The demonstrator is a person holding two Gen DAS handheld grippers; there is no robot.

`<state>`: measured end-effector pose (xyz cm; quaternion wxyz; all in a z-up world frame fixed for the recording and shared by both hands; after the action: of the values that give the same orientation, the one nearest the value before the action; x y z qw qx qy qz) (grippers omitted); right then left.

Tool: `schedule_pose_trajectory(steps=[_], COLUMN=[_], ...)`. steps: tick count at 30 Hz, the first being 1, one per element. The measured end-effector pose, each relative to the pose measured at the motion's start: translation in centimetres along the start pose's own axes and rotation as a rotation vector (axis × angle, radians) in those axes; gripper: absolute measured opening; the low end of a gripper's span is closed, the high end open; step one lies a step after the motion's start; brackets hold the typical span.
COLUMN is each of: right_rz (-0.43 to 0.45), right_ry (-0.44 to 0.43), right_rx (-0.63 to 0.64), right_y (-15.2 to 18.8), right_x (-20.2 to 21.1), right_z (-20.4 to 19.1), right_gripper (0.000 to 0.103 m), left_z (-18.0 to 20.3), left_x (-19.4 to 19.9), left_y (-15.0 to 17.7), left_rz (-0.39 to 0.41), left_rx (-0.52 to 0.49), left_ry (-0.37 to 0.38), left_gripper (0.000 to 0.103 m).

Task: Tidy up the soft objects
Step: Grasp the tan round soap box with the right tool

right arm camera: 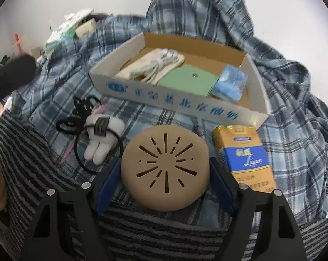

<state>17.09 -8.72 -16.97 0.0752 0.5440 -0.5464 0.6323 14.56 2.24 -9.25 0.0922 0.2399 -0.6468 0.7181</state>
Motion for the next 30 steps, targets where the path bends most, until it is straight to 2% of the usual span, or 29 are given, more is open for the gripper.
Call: schedule_pose_trajectory(steps=[7,9,10,12,15,19,24,27,30], right_rz=[0.245,0.278,0.277,0.284,0.343,0.381,0.365,0.339,0.266], right_ry=[0.025,-0.022,-0.017,0.056,0.088,0.219,0.269,0.228,0.207], right_rx=[0.026,0.044,0.041,0.019,-0.043,-0.066,-0.087,-0.141,-0.184], right_y=[-1.2,-1.5,-1.5,-1.5,-1.7,-1.5,-0.1,1.1,1.7], right_x=[5.3,6.0,6.0,6.4,8.4,11.6,13.6,12.9,11.4], right_z=[-0.5,-1.1,-1.1,-0.2,1.2,4.2,7.3,8.4,9.1], right_gripper=[0.075,0.073,0.072,0.071,0.071,0.070,0.070,0.070,0.070], left_z=[-0.1,-0.1,-0.1,-0.1,-0.2,-0.1,0.0,-0.2,-0.7], left_x=[-0.2,-0.1,-0.1,-0.2,-0.4,-0.4,-0.5,-0.9,-1.5], left_y=[0.1,0.1,0.0,0.1,0.2,0.2,0.3,0.4,0.7], left_rz=[-0.003,-0.004,-0.003,-0.004,-0.014,-0.015,-0.023,-0.040,-0.074], left_rx=[-0.001,0.000,0.002,0.006,0.007,0.005,0.006,0.007,0.005], left_ry=[0.000,0.001,0.001,0.002,0.003,0.003,0.001,-0.018,-0.058], left_gripper=[0.103,0.103,0.103,0.103,0.103,0.103,0.103,0.103,0.103])
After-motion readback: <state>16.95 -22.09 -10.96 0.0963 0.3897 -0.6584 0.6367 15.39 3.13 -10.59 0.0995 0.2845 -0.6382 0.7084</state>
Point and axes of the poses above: each gripper's, at about its wrist camera, not at the fingertips, and x roughly against the way its jaws point, z to its right, y to its underside, the point moved 9 cm from there along -x, roughly the way its jaws point, and after that the axes turned 15 degrees about -y, right-handed, at the moved point
